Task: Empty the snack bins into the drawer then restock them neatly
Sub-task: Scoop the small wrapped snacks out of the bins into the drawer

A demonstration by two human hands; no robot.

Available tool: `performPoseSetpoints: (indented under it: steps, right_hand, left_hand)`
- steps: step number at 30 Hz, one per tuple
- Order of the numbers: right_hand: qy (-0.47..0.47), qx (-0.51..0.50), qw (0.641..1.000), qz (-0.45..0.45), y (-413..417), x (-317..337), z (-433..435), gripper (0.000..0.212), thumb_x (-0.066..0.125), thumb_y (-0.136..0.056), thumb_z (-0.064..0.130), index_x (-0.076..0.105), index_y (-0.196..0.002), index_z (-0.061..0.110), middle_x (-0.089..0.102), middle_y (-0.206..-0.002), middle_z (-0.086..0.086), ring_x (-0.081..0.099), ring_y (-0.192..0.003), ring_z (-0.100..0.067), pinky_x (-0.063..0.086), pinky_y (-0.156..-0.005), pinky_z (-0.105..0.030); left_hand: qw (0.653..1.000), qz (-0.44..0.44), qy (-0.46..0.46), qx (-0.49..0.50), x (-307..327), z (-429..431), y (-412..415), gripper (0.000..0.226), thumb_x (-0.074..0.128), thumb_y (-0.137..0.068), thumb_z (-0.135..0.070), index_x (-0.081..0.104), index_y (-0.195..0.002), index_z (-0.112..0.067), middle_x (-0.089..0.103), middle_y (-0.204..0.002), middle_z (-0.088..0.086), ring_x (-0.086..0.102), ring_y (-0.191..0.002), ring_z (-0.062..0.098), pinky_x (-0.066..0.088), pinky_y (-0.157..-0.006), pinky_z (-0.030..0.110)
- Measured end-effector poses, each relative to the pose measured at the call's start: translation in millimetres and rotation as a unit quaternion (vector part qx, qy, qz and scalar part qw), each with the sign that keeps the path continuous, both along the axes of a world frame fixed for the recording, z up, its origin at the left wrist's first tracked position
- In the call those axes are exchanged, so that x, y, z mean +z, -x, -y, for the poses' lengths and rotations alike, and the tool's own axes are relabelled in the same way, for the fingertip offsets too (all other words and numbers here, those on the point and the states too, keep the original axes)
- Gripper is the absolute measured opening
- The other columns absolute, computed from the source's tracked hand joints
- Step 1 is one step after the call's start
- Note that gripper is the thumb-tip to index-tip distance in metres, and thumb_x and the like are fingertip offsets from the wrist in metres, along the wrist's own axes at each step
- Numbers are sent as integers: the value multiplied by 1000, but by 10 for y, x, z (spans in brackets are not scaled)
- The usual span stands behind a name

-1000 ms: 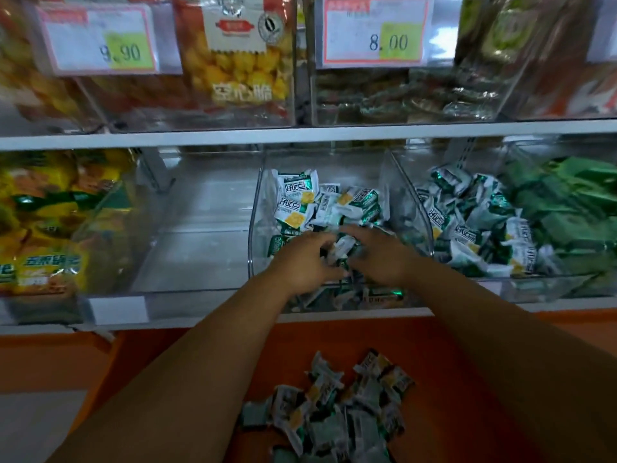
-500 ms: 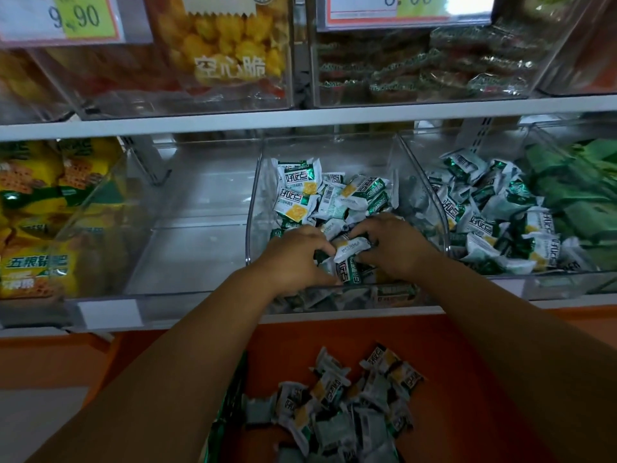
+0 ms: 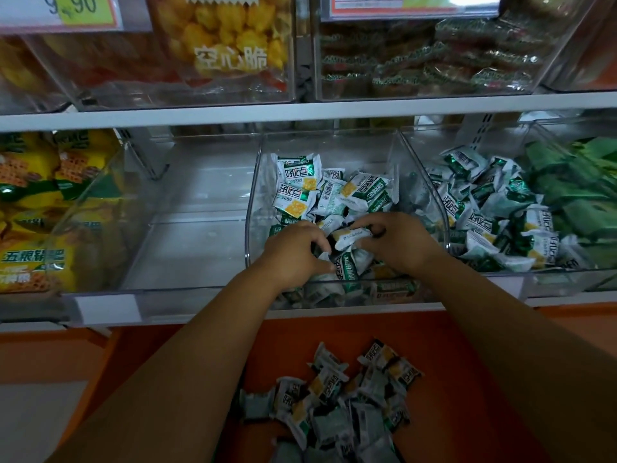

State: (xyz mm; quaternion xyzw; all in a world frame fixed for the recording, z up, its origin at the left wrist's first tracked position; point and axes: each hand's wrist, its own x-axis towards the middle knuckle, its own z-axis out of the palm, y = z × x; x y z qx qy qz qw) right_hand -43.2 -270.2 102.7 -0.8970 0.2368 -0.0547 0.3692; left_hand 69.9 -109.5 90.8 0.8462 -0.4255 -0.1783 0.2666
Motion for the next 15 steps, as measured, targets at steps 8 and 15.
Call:
performPoseSetpoints:
  steps: [8, 15]
  right_hand:
    - [-69, 30, 994, -79, -30, -29, 6, 53, 76, -82, 21, 52, -127, 34, 47, -140, -4, 55, -115, -24, 46, -74, -24]
    - [-70, 33, 994, -70, -47, -52, 32, 44, 78, -80, 22, 51, -114, 29, 51, -119, -1, 60, -97, -27, 47, -71, -29]
  left_hand:
    - [995, -51, 71, 49, -33, -30, 42, 28, 80, -79, -24, 56, -71, -35, 67, -100, 0, 62, -97, 20, 48, -82, 30]
    - [991, -53, 99, 69, -15, -43, 65, 19, 77, -82, -26, 59, -77, -32, 64, -95, -3, 60, -94, 15, 39, -68, 17]
